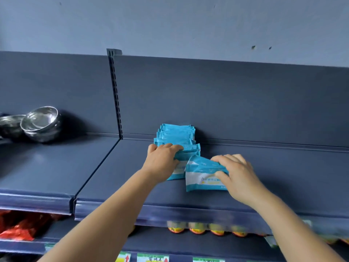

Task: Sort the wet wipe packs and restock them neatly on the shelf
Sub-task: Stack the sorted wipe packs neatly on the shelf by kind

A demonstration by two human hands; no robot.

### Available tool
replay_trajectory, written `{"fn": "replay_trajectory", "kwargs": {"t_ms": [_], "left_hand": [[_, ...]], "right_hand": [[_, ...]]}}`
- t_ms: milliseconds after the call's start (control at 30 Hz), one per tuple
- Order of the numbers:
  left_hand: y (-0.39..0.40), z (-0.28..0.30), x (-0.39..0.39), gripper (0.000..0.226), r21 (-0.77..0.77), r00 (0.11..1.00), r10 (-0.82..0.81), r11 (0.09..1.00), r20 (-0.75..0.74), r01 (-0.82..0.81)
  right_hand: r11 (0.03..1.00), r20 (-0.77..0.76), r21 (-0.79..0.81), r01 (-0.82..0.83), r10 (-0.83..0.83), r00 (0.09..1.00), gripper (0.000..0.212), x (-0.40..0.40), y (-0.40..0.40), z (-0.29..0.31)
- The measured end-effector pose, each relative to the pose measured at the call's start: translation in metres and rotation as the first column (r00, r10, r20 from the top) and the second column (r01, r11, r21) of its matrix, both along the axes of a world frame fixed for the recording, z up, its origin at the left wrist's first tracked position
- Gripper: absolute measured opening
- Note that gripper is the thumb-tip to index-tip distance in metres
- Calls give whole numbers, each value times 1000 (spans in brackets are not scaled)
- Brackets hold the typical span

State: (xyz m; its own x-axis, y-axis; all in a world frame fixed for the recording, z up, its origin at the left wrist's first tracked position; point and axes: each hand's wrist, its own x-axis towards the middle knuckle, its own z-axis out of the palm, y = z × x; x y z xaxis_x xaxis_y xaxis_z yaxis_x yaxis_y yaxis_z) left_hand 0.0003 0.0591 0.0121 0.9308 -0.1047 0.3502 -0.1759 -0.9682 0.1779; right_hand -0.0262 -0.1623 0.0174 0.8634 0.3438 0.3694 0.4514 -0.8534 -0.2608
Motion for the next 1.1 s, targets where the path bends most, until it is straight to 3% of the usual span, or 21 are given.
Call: {"fn": "replay_trajectory", "kwargs": {"t_ms": [100,200,267,333,433,533,667,733,833,900,1000,1067,1100], "left_hand": [[12,0,9,34,-131,998,-57,990,2,56],[27,-3,8,34,-385,982,-175,913,-68,136],[35,-4,1,44,-581,943,-312,792,-116,190],[40,-3,-7,68,-644,917,-378,735,-129,212],[41,-7,-13,95,-602,934,-335,773,-123,198],[34,-18,-17,111,-569,971,-183,820,-157,63],[30,-33,-22,100,-684,978,-113,729,-173,-36],[27,-35,-21,91,-706,978,-133,707,-162,-21],[26,-36,-21,96,-704,977,-155,710,-149,5],[28,-38,-21,108,-691,972,-176,723,-155,21],[29,-36,-22,121,-654,977,-184,753,-111,67],[31,-33,-23,119,-504,985,-154,858,-73,97],[32,-30,-23,113,-354,987,-136,930,-88,96]], "right_hand": [[999,-22,25,-39,40,999,34,9,21,-4],[996,-46,69,-62,65,997,38,17,41,-9],[992,-53,99,-79,84,995,39,22,53,-11],[988,-60,119,-95,103,993,39,25,63,-12],[987,-78,121,-105,115,990,42,29,71,-12],[979,-108,186,-78,100,989,56,32,73,-11],[957,-227,220,190,-139,964,93,32,72,-13],[935,-389,211,285,-187,902,92,34,69,-17],[931,-528,289,222,-39,848,64,36,67,-21],[947,-546,296,124,62,835,77,39,68,-23],[961,-514,263,90,60,856,112,43,71,-25],[965,-433,252,76,42,901,117,42,71,-25],[975,-395,214,60,30,918,116,40,70,-25]]}}
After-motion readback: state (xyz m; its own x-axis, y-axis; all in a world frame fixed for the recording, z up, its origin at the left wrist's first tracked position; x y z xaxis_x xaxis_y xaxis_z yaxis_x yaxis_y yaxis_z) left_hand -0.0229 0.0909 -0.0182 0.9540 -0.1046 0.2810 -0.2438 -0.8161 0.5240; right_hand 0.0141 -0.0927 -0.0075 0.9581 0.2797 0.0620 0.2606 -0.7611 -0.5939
